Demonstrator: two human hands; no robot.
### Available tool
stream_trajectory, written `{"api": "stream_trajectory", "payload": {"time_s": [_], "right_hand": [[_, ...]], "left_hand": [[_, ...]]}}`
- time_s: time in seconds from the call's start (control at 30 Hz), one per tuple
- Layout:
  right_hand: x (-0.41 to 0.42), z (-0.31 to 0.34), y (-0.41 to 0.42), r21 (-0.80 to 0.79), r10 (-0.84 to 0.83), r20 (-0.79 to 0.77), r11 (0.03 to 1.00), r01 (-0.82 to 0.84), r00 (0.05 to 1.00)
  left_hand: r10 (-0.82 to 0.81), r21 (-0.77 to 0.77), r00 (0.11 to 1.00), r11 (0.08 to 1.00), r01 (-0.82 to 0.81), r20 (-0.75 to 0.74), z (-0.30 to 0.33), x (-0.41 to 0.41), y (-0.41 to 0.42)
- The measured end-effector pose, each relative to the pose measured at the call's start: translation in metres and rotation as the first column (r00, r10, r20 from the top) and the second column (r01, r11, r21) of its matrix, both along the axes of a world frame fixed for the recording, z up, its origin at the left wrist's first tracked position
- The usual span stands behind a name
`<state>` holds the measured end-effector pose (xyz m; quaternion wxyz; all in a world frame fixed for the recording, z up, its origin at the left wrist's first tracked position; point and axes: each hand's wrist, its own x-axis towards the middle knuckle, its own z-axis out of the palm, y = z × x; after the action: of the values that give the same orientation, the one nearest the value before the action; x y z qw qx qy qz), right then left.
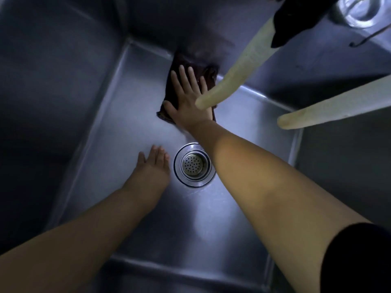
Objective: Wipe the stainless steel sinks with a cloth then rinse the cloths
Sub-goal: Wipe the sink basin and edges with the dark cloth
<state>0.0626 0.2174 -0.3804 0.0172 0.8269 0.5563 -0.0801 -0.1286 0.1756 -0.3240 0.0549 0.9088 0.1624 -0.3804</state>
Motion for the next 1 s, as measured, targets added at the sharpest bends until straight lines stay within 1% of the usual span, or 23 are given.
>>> {"api": "stream_trajectory", "payload": {"time_s": [0.1, 0.17, 0.37, 0.47, 0.53, 0.6, 0.67, 0.8, 0.87, 1.0], "right_hand": [[0.017, 0.006, -0.014, 0.049, 0.049, -0.032, 0.998, -0.047, 0.998], [0.030, 0.007, -0.032, 0.081, 0.013, -0.033, 0.997, -0.010, 0.999], [0.080, 0.011, -0.119, 0.062, -0.224, 0.004, 0.973, 0.223, 0.975], [0.093, 0.013, -0.154, 0.098, -0.367, 0.007, 0.926, 0.364, 0.930], [0.097, 0.013, -0.174, 0.050, -0.460, 0.054, 0.888, 0.457, 0.886], [0.092, 0.013, -0.191, 0.017, -0.539, 0.097, 0.841, 0.540, 0.837], [0.076, 0.013, -0.207, 0.004, -0.578, 0.100, 0.814, 0.580, 0.810], [0.012, 0.017, -0.227, 0.007, -0.649, 0.022, 0.761, 0.649, 0.760], [-0.027, 0.018, -0.229, 0.010, -0.630, -0.019, 0.776, 0.630, 0.776], [-0.089, 0.016, -0.208, -0.030, -0.420, -0.093, 0.908, 0.419, 0.903]], "left_hand": [[0.016, 0.004, 1.000, 1.000, -0.016, -0.005, 0.002, 0.000, -0.001], [0.019, 0.015, 1.000, 1.000, -0.019, -0.011, 0.004, 0.002, -0.002], [0.029, 0.032, 0.998, 0.999, -0.027, -0.051, 0.004, 0.007, -0.006], [0.030, 0.041, 0.998, 0.999, -0.028, -0.061, 0.002, 0.006, -0.005], [0.018, 0.051, 0.997, 0.999, -0.014, -0.069, 0.001, 0.005, -0.005], [0.012, 0.052, 0.997, 0.999, -0.008, -0.077, 0.000, 0.005, -0.005], [0.003, 0.057, 0.997, 0.998, 0.002, -0.075, 0.000, 0.004, -0.004], [-0.023, 0.055, 0.997, 0.998, 0.028, -0.076, 0.005, 0.000, -0.001], [-0.024, 0.053, 0.997, 0.998, 0.028, -0.075, 0.005, 0.001, -0.001], [0.001, 0.045, 0.997, 0.999, 0.002, -0.072, 0.004, 0.002, -0.002]]}}
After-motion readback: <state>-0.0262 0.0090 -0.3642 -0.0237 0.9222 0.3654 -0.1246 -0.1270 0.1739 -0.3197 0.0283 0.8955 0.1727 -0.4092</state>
